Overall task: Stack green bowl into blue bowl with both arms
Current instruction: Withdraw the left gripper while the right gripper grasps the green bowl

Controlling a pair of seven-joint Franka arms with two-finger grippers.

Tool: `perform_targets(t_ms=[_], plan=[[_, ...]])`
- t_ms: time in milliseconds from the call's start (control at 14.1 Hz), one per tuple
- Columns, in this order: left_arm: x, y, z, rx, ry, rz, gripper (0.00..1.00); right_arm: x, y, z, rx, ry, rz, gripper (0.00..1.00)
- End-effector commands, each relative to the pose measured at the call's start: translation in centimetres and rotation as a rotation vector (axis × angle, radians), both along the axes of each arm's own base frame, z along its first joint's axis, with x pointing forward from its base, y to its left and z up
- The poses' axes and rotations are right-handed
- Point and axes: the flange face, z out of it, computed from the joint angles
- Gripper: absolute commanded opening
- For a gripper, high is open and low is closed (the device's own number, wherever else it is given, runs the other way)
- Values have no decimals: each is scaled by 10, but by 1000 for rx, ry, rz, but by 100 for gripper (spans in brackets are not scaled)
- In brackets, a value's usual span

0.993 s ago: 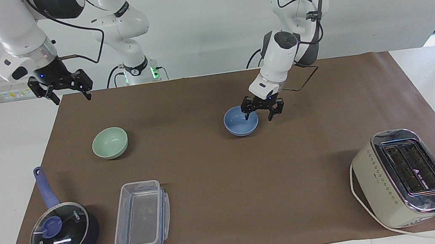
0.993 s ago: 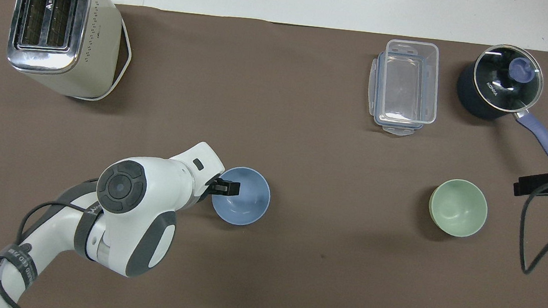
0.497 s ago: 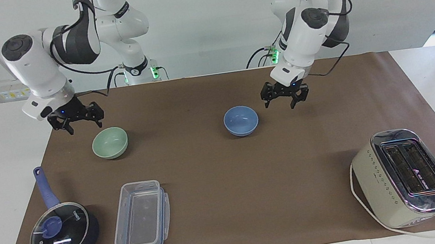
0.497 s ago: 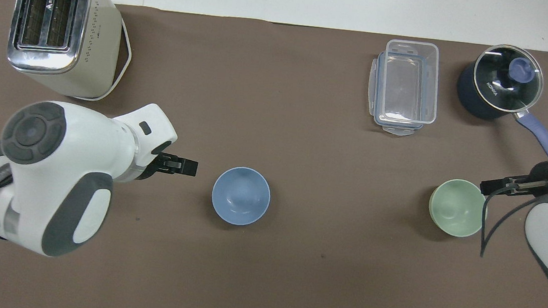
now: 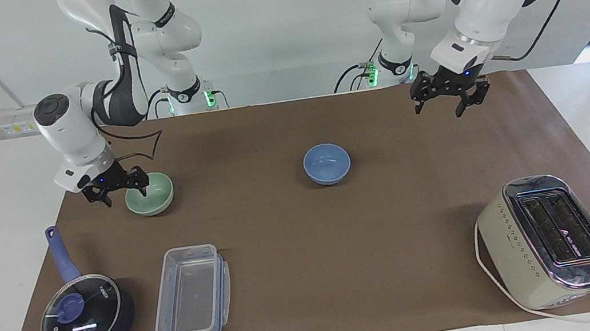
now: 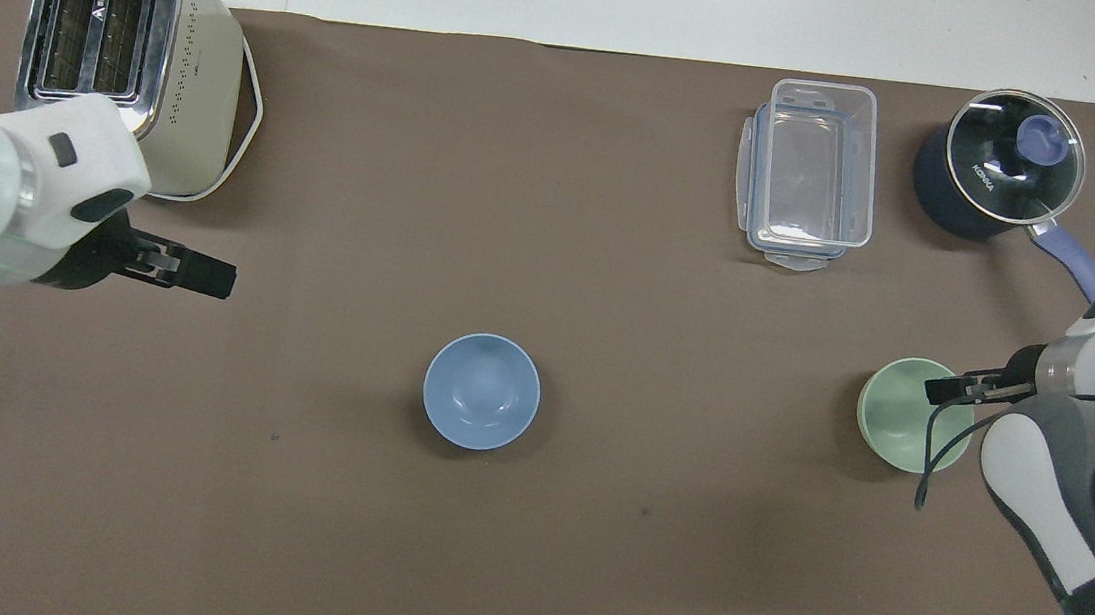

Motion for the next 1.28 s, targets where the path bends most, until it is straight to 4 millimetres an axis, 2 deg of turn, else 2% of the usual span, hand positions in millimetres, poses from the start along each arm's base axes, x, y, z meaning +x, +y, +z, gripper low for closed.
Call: perform_targets(t_ms=[0,142,284,426,497,709,780,922,1064,1206], plan=[[7,34,46,55,-23,16,100,-6,-20,-22,39,-12,16,100],[7,42,64,84,-42,-28,100,-9,-20,-25,46,-7,24,100],[11,44,68,79,-45,-33,100,-13,-19,-27,49,1,26,100],[25,47,68,73,-6,-30,100,-15,-18,-28,53,12,29,72],[30,57,69,68,-2,-13,100,-15,-18,-28,53,11,31,57],[29,59,68,67,-2,-17,100,-14,-17,-28,53,13,31,0],[23,60,67,70,12,-32,100,-14,-17,-28,53,13,26,0],[-9,65,51,77,44,-112,100,-13,-18,-28,53,13,34,0],[-13,64,48,78,58,-100,100,-10,-18,-22,61,32,55,0],[-13,64,48,78,58,-88,100,1,-17,11,74,43,72,0]])
